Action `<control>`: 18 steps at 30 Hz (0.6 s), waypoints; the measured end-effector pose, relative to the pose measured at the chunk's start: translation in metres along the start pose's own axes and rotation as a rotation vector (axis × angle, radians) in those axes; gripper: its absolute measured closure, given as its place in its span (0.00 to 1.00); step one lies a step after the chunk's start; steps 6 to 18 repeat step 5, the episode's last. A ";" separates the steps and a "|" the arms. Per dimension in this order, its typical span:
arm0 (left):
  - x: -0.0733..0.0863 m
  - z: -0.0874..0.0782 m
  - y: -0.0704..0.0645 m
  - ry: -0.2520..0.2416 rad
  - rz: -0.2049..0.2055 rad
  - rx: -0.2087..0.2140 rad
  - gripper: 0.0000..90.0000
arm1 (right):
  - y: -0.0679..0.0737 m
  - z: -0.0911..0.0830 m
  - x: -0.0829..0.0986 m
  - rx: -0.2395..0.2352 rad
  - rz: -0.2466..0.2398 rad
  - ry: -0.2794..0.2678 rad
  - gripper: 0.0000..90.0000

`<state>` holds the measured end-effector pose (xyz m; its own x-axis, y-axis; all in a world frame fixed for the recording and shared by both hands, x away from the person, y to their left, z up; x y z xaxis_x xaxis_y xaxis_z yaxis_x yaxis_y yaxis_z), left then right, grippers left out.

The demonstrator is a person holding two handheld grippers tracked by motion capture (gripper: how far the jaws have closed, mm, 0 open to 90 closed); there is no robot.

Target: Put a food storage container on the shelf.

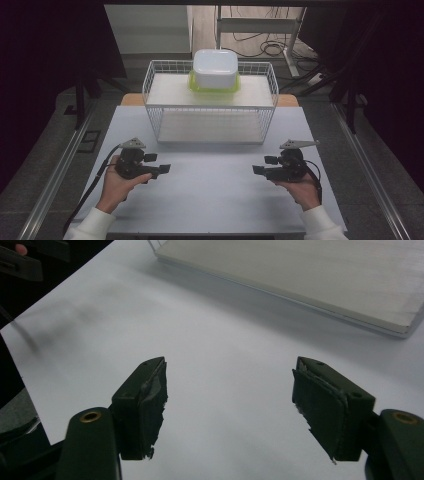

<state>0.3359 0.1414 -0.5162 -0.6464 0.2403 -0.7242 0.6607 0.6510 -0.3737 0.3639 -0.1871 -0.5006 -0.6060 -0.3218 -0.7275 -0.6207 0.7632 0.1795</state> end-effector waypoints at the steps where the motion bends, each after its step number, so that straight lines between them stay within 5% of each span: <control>1: -0.001 0.000 0.001 -0.004 -0.005 0.000 0.29 | -0.002 0.000 0.001 0.005 0.002 0.000 0.31; 18: -0.001 0.000 0.004 -0.010 -0.016 -0.001 0.28 | -0.005 -0.001 0.002 0.013 0.004 0.001 0.29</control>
Point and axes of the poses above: each handheld gripper's, and its own axes: z roughly forward along the jaws, x roughly out of its underside, y roughly to its left, the point moved 10 cm from there along z, roughly forward along the jaws, and after that the axes turned 8 degrees about x, right-handed, at the moved point
